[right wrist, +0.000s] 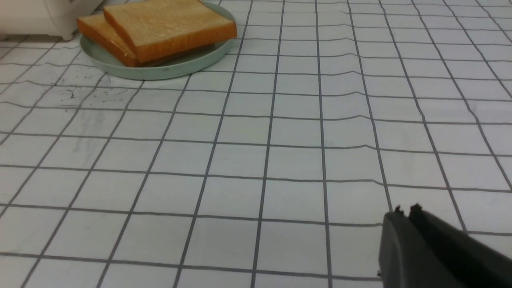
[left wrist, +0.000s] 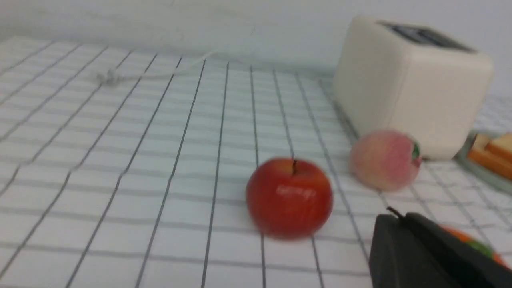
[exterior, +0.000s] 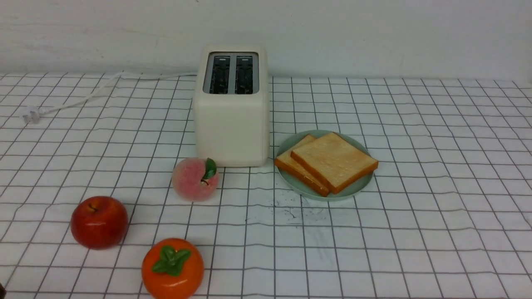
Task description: Take toasted bread from bread machine on white checkered table place on plate.
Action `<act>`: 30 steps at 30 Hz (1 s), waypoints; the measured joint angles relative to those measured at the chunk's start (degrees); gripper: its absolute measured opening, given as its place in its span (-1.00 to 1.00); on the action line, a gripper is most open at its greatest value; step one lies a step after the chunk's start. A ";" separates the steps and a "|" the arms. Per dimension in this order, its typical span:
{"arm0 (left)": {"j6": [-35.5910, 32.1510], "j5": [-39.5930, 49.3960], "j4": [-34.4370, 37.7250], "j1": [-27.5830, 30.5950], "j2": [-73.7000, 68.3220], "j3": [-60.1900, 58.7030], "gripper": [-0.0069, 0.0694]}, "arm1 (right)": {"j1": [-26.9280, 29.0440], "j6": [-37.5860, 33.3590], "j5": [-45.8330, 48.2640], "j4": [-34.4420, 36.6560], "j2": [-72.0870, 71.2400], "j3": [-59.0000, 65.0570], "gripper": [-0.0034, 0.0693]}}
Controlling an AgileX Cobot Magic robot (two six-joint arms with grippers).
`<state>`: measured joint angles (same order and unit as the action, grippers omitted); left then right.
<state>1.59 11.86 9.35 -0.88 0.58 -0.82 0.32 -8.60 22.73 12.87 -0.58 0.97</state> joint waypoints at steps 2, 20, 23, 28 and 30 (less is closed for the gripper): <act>1.28 4.37 -0.06 0.25 0.00 -0.64 -0.85 | 0.00 0.00 0.00 0.00 0.00 0.00 -0.84; 3.96 10.56 0.96 0.25 0.00 -0.89 -0.85 | 0.00 0.00 0.00 0.00 0.00 0.00 -0.78; 4.01 10.56 1.02 0.25 0.00 -0.89 -0.85 | 0.00 0.00 0.00 0.00 0.00 0.00 -0.77; 4.09 10.56 1.02 0.25 0.00 -0.89 -0.85 | 0.00 0.00 0.00 0.00 0.00 0.00 -0.76; 4.14 10.56 1.02 0.25 0.00 -0.89 -0.85 | 0.00 0.00 0.00 0.00 0.00 0.00 -0.75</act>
<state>5.73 22.42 10.38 -0.63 0.58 -1.72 0.32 -8.60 22.73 12.87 -0.58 0.97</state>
